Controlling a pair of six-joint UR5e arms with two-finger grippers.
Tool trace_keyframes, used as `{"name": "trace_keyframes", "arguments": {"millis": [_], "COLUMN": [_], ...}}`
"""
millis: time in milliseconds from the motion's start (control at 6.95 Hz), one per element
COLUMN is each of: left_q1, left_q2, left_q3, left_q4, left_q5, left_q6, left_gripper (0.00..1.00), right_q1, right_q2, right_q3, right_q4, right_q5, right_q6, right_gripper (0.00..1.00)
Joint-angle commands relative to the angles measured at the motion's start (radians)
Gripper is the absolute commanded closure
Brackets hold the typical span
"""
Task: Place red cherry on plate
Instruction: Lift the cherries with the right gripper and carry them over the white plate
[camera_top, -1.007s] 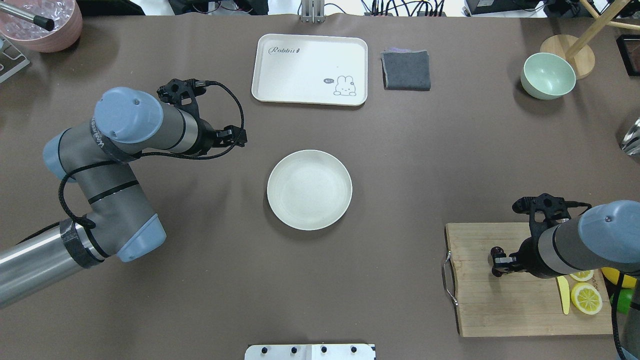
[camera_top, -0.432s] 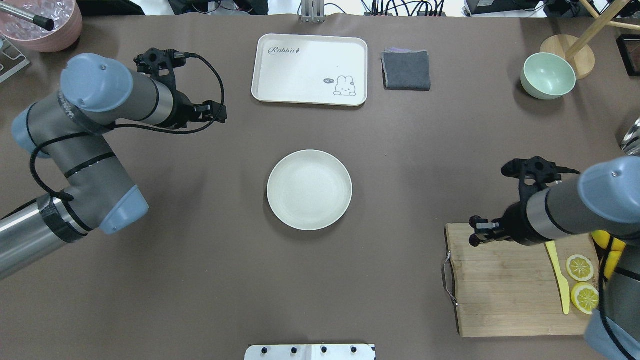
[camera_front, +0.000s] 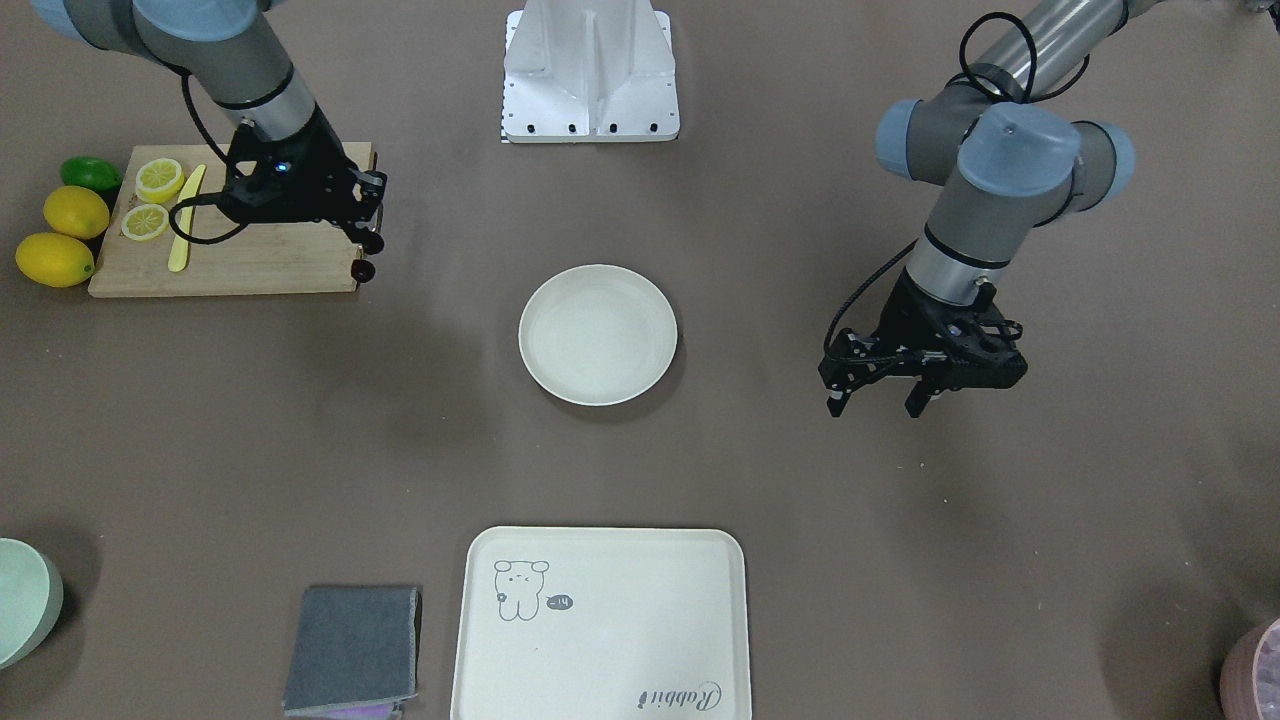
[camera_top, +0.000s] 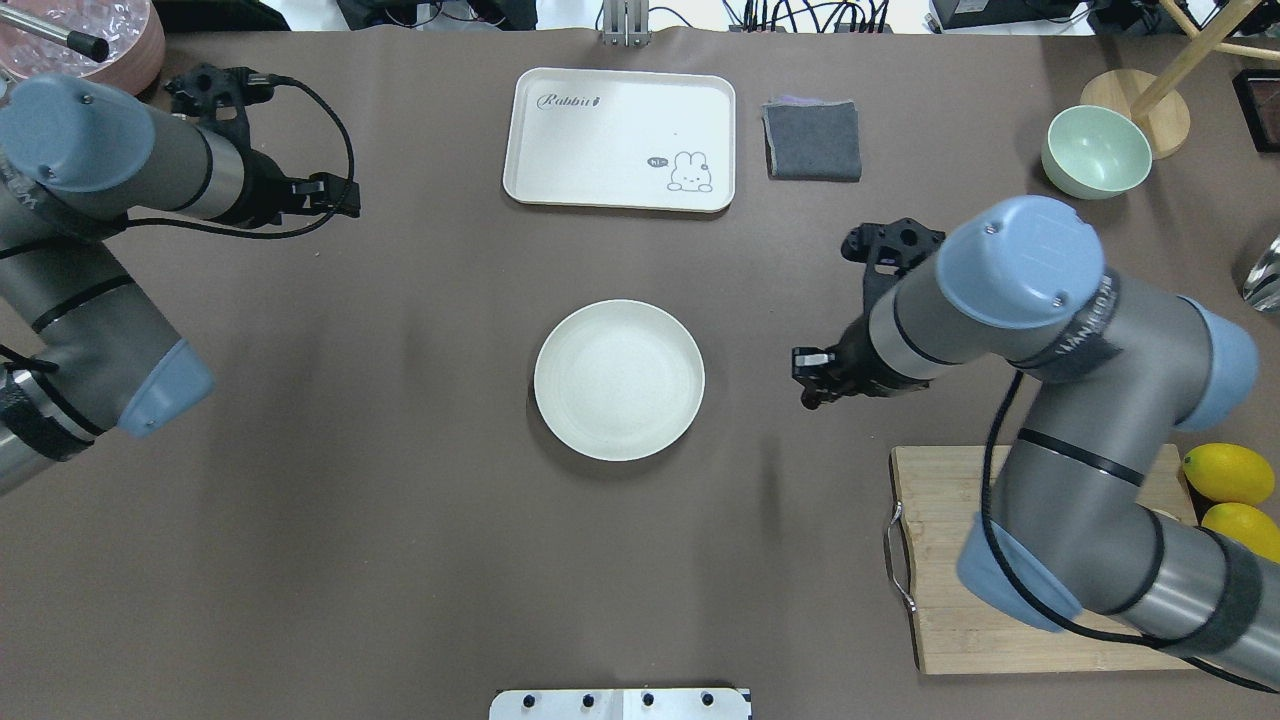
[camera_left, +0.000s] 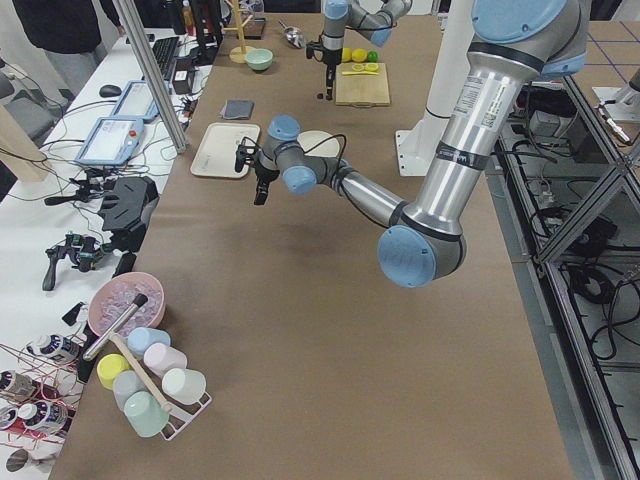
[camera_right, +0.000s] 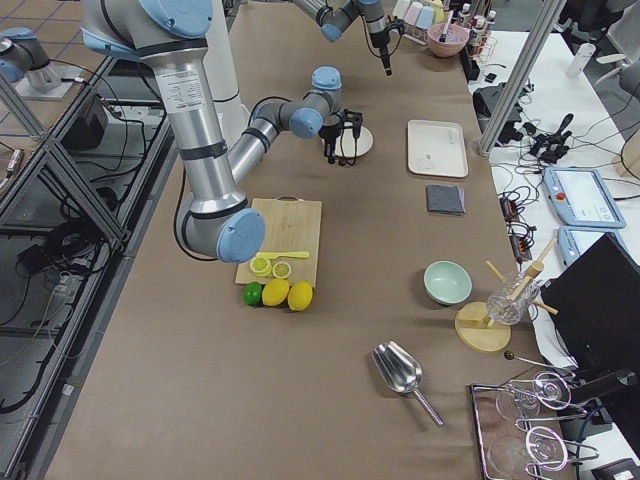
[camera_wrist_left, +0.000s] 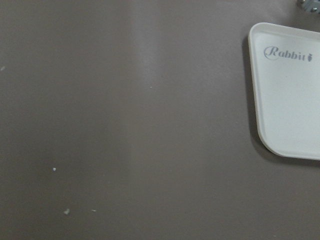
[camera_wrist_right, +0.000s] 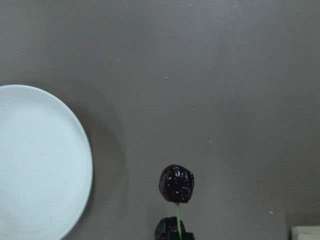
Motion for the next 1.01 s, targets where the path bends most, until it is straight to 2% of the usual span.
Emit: {"name": "trace_keyframes", "arguments": {"millis": [0, 288, 576, 719, 863], "left_q1": [-0.112, -0.241, -0.338, -0.371, -0.387], "left_q2": [0.121, 0.185, 0.232, 0.232, 0.23], "left_q3": [0.001, 0.003, 0.001, 0.0, 0.001], "left_q4": [0.005, 0.006, 0.037, 0.072, 0.089], "left_q5": [-0.054, -0.21, -0.258, -0.277, -0.277], "left_q6": [0.266, 0.346, 0.47, 0.513, 0.539], "left_gripper": [0.02, 0.02, 0.02, 0.02, 0.02], "right_q1": [-0.013, -0.091, -0.153, -0.159, -0.16], "right_q2": [0.233, 0.344, 0.382, 0.384, 0.385], "right_q3": [-0.191, -0.319, -0.478, -0.509, -0.508], "right_q4": [-0.01, -0.004, 0.152, 0.178, 0.18], "right_q5": [-0.025, -0.08, -0.152, -0.154, -0.152], "right_q6": [-0.037, -0.039, -0.035, -0.038, -0.03], "right_gripper": [1.0, 1.0, 1.0, 1.0, 0.77]}}
